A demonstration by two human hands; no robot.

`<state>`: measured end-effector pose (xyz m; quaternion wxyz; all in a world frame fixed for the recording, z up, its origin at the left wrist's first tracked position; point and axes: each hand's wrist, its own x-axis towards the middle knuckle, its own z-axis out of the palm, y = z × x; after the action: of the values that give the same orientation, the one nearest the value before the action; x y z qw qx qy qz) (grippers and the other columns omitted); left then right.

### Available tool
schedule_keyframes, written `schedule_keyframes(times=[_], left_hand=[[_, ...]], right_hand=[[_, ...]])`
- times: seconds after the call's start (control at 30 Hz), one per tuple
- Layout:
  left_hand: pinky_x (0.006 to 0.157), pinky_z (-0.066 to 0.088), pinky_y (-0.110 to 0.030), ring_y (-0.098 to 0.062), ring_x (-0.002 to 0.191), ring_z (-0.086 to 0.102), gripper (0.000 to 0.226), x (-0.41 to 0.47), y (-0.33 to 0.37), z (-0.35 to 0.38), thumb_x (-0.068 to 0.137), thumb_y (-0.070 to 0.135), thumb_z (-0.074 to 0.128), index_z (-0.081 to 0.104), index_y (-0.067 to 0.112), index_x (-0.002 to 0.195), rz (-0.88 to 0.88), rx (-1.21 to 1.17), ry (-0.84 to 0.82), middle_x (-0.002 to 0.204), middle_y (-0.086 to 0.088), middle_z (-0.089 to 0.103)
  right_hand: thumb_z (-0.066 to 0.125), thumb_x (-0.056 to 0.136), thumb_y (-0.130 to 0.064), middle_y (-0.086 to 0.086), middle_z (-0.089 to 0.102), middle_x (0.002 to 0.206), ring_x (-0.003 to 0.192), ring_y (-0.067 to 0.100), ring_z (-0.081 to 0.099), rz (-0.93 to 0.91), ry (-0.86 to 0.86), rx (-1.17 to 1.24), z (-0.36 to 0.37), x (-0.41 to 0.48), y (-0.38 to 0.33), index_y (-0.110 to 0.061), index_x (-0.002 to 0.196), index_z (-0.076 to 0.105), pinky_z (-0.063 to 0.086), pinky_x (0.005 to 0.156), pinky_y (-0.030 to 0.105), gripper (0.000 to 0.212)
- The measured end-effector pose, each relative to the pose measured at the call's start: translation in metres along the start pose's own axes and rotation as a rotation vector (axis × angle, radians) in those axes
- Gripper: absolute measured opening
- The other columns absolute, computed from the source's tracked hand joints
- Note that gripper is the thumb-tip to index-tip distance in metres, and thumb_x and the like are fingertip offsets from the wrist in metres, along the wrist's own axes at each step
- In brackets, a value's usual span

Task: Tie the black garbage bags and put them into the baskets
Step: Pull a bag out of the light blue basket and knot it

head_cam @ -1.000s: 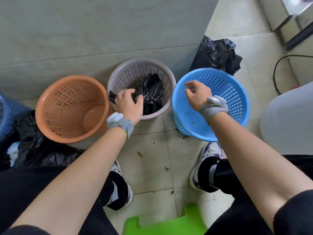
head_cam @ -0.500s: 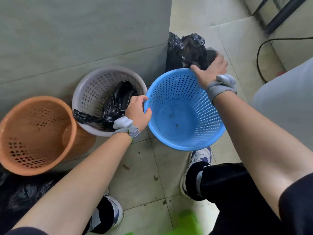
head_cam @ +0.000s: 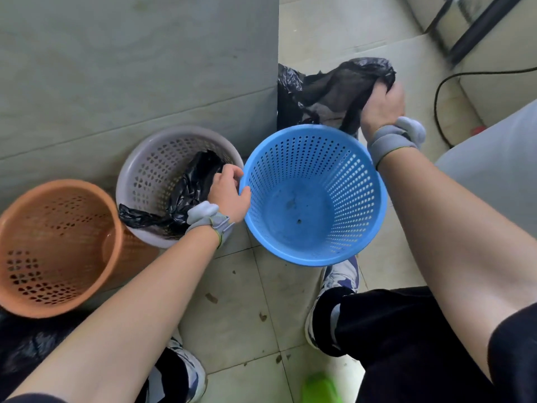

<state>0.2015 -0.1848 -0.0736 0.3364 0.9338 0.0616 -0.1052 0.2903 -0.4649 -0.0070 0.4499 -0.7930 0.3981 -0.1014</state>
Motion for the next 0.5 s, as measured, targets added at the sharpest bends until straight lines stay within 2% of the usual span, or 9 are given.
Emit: schedule_keyframes(times=[0.1,0.17,0.23,0.37,0.4,0.43,0.47,0.5], left_hand=[[0.068,0.042,-0.031,-0.017,0.080,0.054,0.023,0.002,0.004,-0.002,0.084,0.021,0.065,0.054,0.017,0.104,-0.098,-0.002,-0.015,0.101,-0.003,0.057],[0.070,0.046,-0.033,-0.019,0.083,0.058,0.025,0.002,0.010,-0.006,0.085,0.024,0.065,0.058,0.014,0.106,-0.141,0.043,-0.050,0.105,-0.005,0.062],[0.070,0.042,-0.031,-0.019,0.083,0.057,0.027,-0.001,0.016,-0.012,0.086,0.023,0.063,0.060,0.011,0.110,-0.159,0.075,-0.090,0.105,-0.006,0.065],[0.077,0.036,-0.029,-0.024,0.101,0.056,0.040,-0.009,0.025,-0.023,0.089,0.031,0.059,0.056,0.010,0.123,-0.200,0.075,-0.132,0.122,-0.009,0.058],[0.079,0.036,-0.029,-0.026,0.105,0.055,0.041,-0.010,0.031,-0.027,0.090,0.034,0.058,0.055,0.010,0.124,-0.202,0.048,-0.112,0.125,-0.010,0.056],[0.080,0.035,-0.028,-0.027,0.108,0.055,0.041,-0.010,0.040,-0.031,0.092,0.035,0.056,0.054,0.009,0.123,-0.212,0.000,-0.083,0.126,-0.010,0.054],[0.082,0.036,-0.028,-0.027,0.109,0.055,0.041,-0.008,0.049,-0.035,0.092,0.036,0.054,0.053,0.009,0.123,-0.222,-0.069,-0.050,0.126,-0.010,0.054],[0.084,0.036,-0.028,-0.027,0.110,0.054,0.041,-0.006,0.059,-0.039,0.092,0.037,0.053,0.053,0.009,0.122,-0.238,-0.137,-0.029,0.125,-0.010,0.055]], right_hand=[[0.036,0.104,-0.035,-0.001,0.053,0.093,0.087,0.019,0.047,-0.039,0.061,0.156,-0.020,0.004,-0.020,-0.007,0.111,0.055,0.027,0.066,0.022,0.034],[0.039,0.104,-0.034,-0.005,0.050,0.083,0.079,0.015,0.046,-0.090,0.086,0.240,-0.034,0.001,-0.036,-0.015,0.094,0.047,0.029,0.065,0.023,0.023],[0.042,0.103,-0.032,-0.011,0.047,0.073,0.069,0.007,0.045,-0.175,0.098,0.323,-0.048,-0.006,-0.050,-0.021,0.083,0.043,0.035,0.066,0.021,0.023],[0.043,0.100,-0.029,-0.012,0.052,0.071,0.060,-0.006,0.049,-0.304,0.125,0.484,-0.079,-0.028,-0.080,-0.018,0.085,0.049,0.046,0.069,0.016,0.020],[0.043,0.099,-0.030,-0.009,0.053,0.071,0.063,-0.002,0.052,-0.315,0.134,0.536,-0.089,-0.034,-0.088,-0.020,0.083,0.049,0.051,0.073,0.024,0.020],[0.044,0.097,-0.032,-0.005,0.054,0.072,0.066,0.005,0.053,-0.342,0.128,0.590,-0.095,-0.034,-0.094,-0.021,0.081,0.049,0.055,0.077,0.037,0.020],[0.044,0.094,-0.033,-0.002,0.052,0.072,0.067,0.012,0.050,-0.366,0.113,0.640,-0.103,-0.036,-0.100,-0.019,0.079,0.048,0.053,0.078,0.046,0.021],[0.045,0.092,-0.033,-0.001,0.049,0.072,0.068,0.016,0.047,-0.391,0.084,0.691,-0.108,-0.039,-0.104,-0.017,0.079,0.046,0.052,0.075,0.048,0.021]])
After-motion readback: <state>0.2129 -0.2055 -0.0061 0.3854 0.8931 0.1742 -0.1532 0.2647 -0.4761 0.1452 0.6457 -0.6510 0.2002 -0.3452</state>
